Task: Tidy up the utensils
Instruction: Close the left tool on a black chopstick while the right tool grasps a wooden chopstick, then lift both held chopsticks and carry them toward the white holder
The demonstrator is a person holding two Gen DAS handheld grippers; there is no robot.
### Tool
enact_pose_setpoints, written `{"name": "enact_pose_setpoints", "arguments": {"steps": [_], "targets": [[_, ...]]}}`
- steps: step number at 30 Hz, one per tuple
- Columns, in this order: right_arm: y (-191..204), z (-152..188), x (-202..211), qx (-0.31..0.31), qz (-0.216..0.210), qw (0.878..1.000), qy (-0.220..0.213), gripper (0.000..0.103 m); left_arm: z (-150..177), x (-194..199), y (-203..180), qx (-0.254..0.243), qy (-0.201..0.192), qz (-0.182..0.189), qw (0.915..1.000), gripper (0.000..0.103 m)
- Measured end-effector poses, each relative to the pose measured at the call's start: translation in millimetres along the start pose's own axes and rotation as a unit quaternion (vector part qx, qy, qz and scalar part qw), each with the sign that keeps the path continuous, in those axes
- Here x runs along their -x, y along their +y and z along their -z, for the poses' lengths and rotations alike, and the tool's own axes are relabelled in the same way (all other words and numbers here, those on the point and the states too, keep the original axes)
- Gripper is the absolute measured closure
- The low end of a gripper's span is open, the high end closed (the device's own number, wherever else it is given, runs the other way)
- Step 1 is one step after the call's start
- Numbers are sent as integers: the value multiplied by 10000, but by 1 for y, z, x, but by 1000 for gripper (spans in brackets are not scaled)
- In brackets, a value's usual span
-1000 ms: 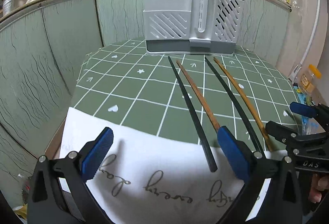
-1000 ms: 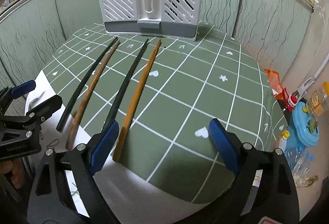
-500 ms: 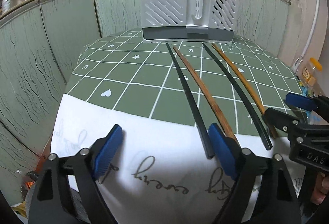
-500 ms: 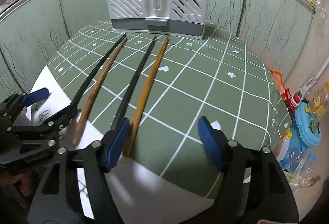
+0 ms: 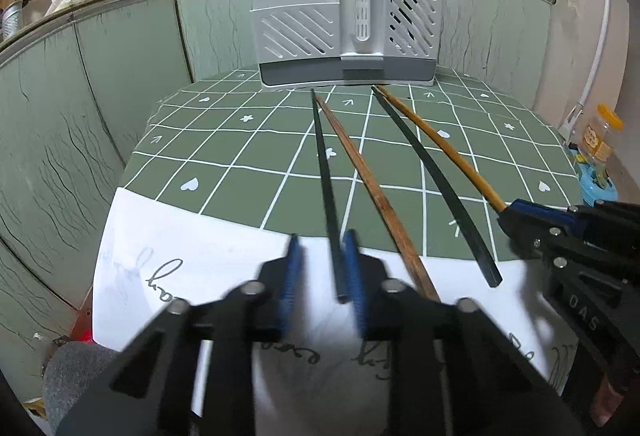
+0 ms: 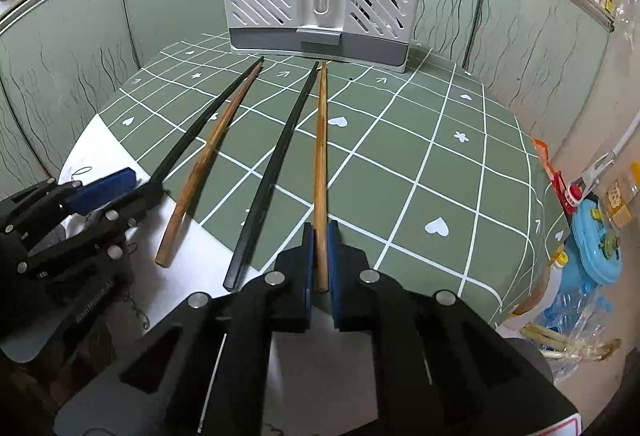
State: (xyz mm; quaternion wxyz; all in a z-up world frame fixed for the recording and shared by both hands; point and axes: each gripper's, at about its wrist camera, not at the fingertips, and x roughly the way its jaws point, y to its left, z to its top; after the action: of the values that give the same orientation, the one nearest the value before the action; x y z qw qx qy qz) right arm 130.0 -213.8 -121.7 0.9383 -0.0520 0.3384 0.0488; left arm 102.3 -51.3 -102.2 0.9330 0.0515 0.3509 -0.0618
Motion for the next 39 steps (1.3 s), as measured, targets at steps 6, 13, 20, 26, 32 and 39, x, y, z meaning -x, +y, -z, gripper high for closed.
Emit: {"name": "enact_pose_setpoints", "arguments": {"steps": [6, 13, 20, 26, 32, 39], "targets": [[-8, -7, 8, -122, -48, 9999, -26, 97, -5, 3, 10, 133, 104, 142, 9998, 95], [-21, -22, 24, -218, -81, 9997, -83, 97, -15, 13, 19, 236, 73, 207, 9995, 95], [-26, -31, 33, -223, -119, 9996, -102, 97, -29, 27, 23, 249, -60, 232, 9994, 95], [-32, -43, 43, -301, -134, 9992, -214, 97, -45, 40, 28, 226, -233, 223, 9992, 95], [-39, -67, 60, -314, -129, 9985, -424, 97, -68, 51, 31, 185, -393, 239, 9988, 95], [-46, -97, 74, -285, -154, 9976, -607, 97, -98, 60, 39, 227, -576, 279, 9977, 95]]}}
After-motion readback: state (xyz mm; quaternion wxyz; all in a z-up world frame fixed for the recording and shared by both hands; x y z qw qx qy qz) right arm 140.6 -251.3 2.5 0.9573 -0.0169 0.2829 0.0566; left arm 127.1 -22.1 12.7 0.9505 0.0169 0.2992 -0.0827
